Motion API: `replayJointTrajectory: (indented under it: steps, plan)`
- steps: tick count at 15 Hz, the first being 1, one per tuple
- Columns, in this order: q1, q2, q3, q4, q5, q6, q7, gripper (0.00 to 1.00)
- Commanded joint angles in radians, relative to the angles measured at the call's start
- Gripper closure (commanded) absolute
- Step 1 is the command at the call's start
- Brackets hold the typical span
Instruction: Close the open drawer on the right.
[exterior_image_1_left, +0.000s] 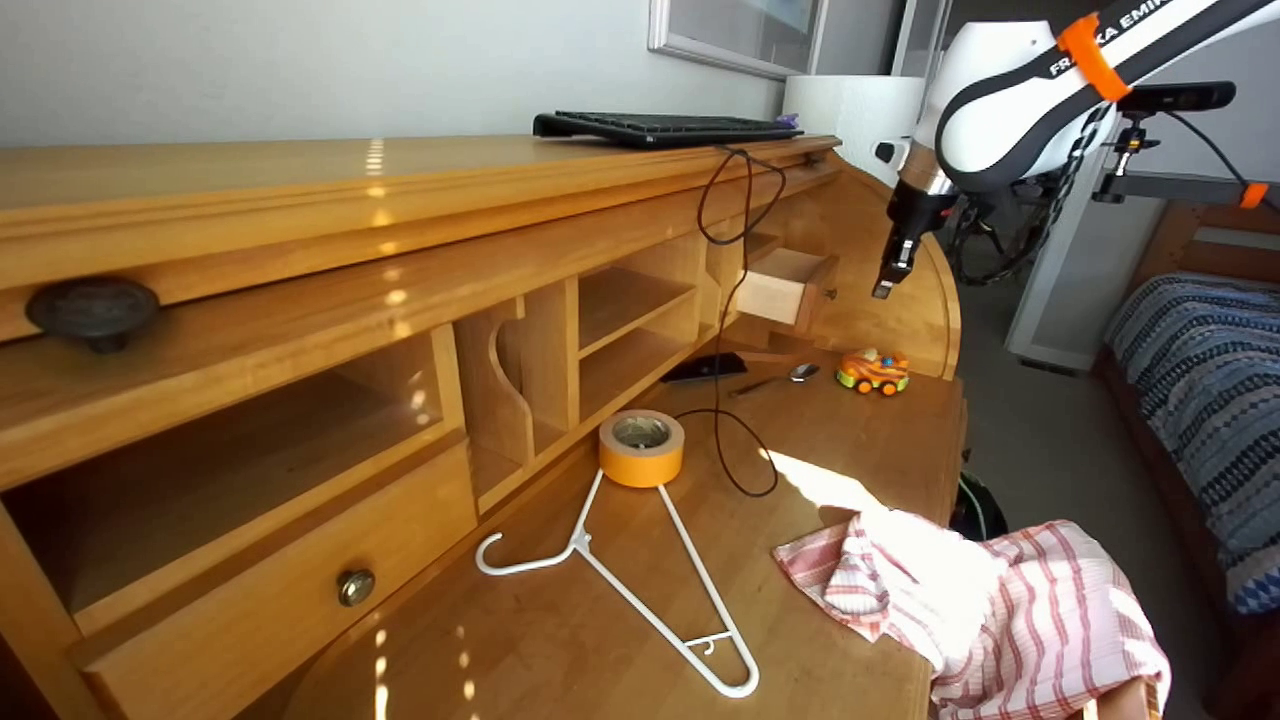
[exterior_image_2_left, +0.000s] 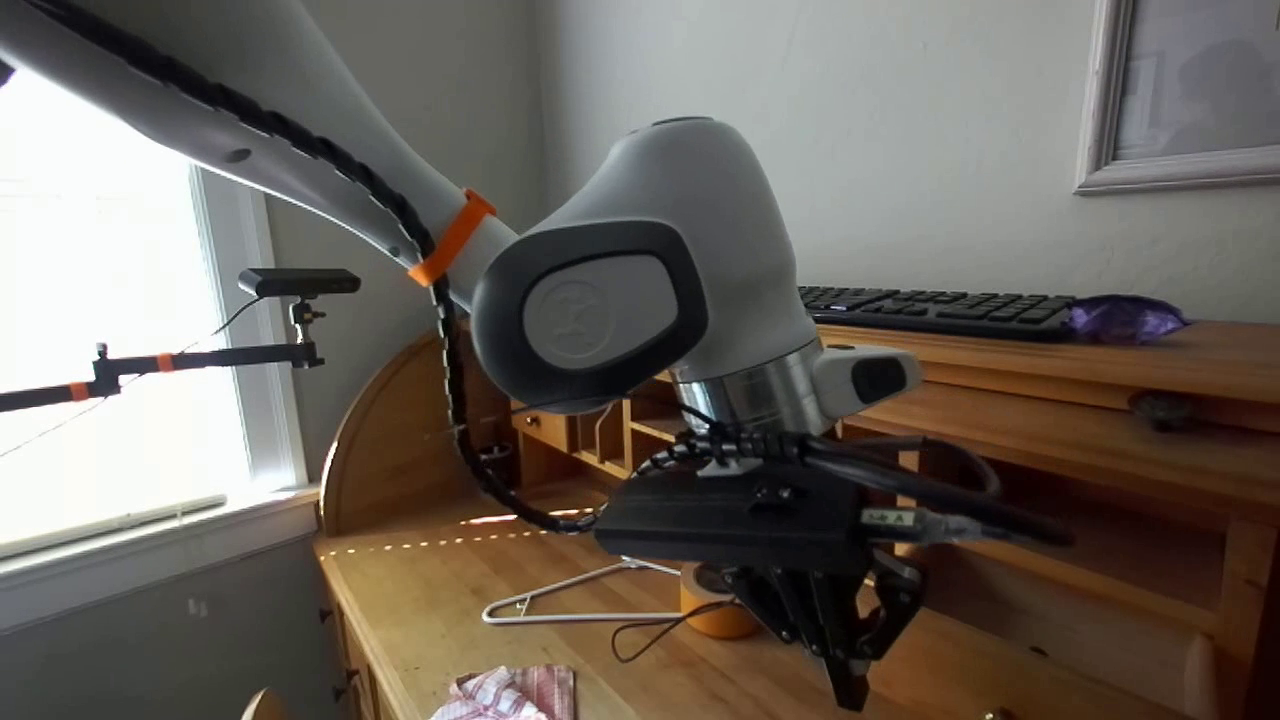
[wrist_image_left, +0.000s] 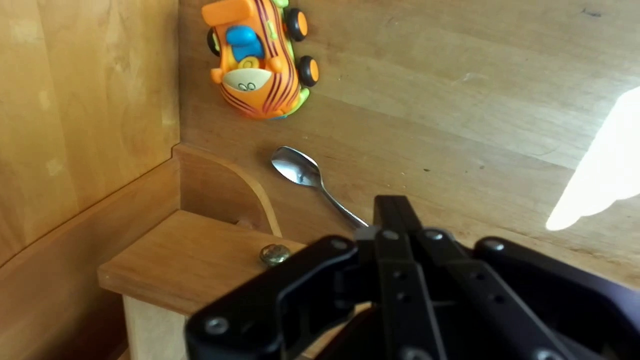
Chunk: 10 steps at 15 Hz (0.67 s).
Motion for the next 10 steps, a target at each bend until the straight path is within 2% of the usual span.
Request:
replayJointTrajectory:
  steps: [1, 10]
  plan:
    - [-0.035, 0.074, 0.036, 0.080, 0.014, -0.024, 0.031, 1.00]
    - [-0.117, 0.174, 0.122, 0.183, 0.091, 0.041, 0.015, 1.00]
